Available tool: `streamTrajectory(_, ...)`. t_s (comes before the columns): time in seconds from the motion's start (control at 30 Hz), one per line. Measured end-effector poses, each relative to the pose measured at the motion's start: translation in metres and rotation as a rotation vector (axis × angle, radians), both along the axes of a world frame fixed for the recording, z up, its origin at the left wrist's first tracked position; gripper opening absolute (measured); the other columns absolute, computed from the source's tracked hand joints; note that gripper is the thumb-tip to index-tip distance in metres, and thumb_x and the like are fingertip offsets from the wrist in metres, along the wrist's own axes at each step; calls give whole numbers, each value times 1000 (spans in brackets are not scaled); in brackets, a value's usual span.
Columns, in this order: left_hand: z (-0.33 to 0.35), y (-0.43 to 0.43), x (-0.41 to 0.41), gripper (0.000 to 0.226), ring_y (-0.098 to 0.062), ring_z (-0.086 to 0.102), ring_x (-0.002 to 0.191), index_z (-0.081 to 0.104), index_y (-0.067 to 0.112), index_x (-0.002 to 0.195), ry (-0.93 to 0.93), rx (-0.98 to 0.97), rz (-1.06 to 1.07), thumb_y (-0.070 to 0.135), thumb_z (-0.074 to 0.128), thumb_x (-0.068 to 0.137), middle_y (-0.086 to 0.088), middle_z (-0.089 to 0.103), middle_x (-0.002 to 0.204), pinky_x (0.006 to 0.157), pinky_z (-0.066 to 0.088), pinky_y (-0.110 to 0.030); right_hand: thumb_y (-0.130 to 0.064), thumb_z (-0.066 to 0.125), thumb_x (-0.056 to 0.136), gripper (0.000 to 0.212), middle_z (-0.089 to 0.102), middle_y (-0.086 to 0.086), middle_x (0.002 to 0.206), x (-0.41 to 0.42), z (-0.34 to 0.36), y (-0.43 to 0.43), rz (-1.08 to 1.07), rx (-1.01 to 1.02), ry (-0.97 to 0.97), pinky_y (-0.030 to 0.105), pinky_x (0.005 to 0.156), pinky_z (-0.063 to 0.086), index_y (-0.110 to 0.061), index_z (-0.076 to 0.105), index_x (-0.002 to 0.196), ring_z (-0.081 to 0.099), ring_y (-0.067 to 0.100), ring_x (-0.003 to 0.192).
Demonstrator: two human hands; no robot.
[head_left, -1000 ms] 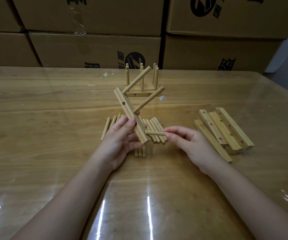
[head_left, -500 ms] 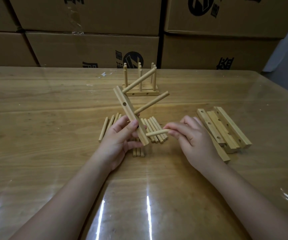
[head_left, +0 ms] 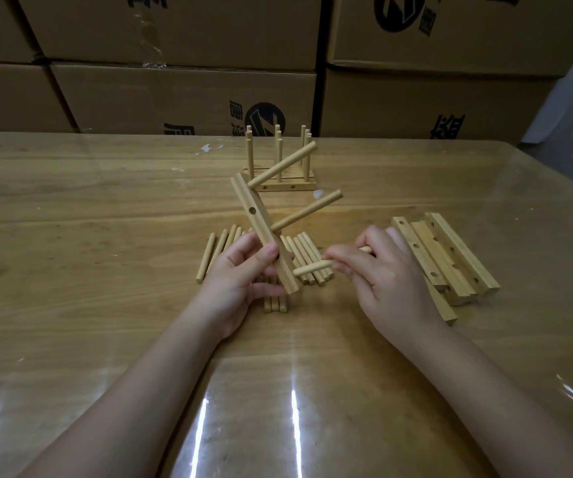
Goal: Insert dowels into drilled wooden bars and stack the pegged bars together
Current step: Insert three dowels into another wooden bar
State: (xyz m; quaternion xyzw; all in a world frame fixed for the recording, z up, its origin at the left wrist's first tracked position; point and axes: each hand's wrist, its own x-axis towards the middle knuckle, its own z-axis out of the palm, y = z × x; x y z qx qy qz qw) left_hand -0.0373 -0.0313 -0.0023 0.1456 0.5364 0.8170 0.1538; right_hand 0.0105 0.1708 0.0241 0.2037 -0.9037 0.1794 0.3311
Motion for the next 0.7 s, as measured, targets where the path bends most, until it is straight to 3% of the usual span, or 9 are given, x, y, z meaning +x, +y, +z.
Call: streamTrajectory(0.7,0,2,1,28,-10,69,72,67,19,106,6,-54,24,23,62,79,-5,73,93,54,56,-22,-13,56,85,20,52,6,74,2,-1,-5,0,48,26,26,55,36,-11,72,95,40,16,74)
